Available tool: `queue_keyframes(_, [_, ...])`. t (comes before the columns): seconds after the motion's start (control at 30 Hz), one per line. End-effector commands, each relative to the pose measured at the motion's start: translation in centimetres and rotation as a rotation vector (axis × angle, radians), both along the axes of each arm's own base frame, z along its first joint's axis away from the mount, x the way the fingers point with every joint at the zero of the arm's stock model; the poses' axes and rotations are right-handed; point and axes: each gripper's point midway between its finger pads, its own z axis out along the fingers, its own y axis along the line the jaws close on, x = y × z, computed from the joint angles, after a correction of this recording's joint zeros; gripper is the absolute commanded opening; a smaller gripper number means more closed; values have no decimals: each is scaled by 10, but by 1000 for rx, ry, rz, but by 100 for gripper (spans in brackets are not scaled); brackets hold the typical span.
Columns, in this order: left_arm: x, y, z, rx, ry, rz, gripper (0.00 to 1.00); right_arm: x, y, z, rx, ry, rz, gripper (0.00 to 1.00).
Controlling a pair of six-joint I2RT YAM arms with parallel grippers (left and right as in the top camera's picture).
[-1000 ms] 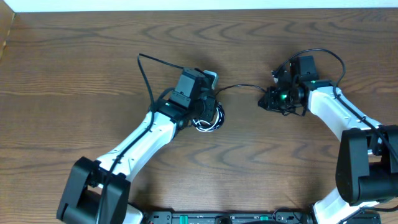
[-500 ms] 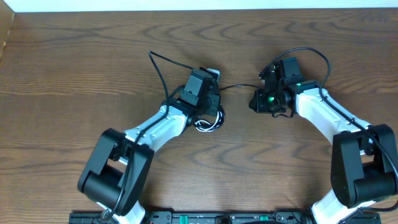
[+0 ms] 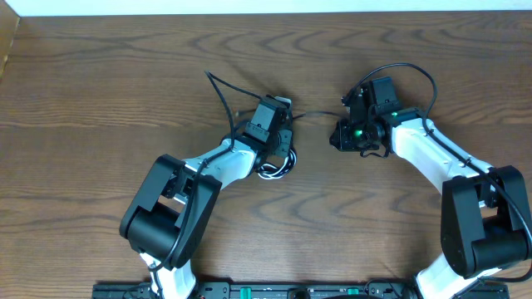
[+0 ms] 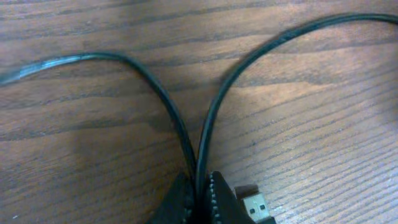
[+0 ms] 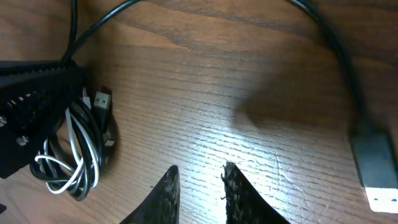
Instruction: Untangle cables
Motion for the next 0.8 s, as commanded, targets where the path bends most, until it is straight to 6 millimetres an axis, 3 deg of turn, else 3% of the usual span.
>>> queue_keyframes(0.0, [9,-1,21,-30,-56,35,8,2,2,7,-1,-28,15,20])
queue_keyframes(0.2, [13,-25,103,-204,-199,-40,8,2,2,7,-1,-28,15,21])
queue_keyframes(0.33, [7,-25,131,-237,-234,-54,7,1,4,8,9,-23,19,25])
queue_keyframes(0.57, [-6,-17,115,-267,-96,50,8,-10,31,22,159,-49,185,40])
queue_keyframes(0.77, [-10,-15,110,-330,-12,156,8,-12,38,28,197,-74,240,47])
